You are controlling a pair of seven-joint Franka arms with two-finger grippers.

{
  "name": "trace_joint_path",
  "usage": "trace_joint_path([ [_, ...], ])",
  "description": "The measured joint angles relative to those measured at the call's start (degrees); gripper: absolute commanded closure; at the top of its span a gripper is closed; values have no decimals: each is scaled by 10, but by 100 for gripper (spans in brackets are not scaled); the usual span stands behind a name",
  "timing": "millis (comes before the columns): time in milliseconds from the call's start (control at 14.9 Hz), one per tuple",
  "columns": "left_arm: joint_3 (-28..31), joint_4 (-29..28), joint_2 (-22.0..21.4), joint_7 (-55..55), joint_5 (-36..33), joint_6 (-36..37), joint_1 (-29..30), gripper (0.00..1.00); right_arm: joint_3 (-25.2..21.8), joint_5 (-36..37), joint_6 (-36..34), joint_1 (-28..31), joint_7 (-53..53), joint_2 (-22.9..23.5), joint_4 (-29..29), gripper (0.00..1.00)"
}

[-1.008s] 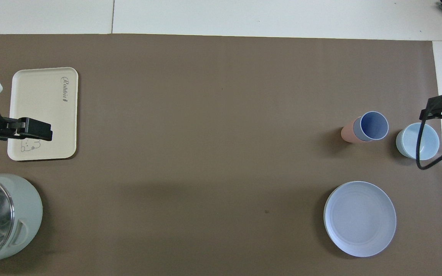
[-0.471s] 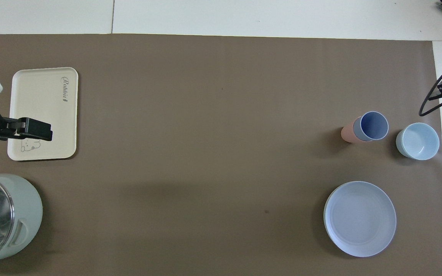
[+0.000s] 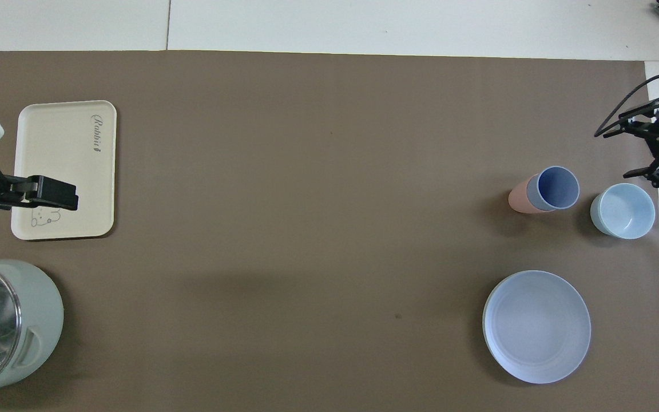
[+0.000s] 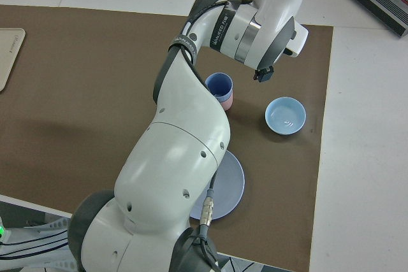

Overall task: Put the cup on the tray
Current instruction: 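Move the right gripper toward the blue cup nested in the pink cup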

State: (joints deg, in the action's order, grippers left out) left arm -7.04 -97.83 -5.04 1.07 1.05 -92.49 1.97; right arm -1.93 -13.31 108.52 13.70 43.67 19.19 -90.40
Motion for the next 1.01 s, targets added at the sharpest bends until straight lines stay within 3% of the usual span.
trace_joint_path([
  [202, 0, 0, 0, 0, 0, 0, 0, 0, 0, -23, 9, 11, 11, 52, 12, 15],
  [471, 0, 0, 0, 0, 0, 0, 0, 0, 4, -63, -12, 27, 11, 138, 72, 19],
  [739, 0, 0, 0, 0, 0, 0, 0, 0, 7, -102, -54, 26, 20, 151, 81, 18],
  [1008, 0, 0, 0, 0, 0, 0, 0, 0, 7, -130, -63, 27, 27, 153, 39, 15],
])
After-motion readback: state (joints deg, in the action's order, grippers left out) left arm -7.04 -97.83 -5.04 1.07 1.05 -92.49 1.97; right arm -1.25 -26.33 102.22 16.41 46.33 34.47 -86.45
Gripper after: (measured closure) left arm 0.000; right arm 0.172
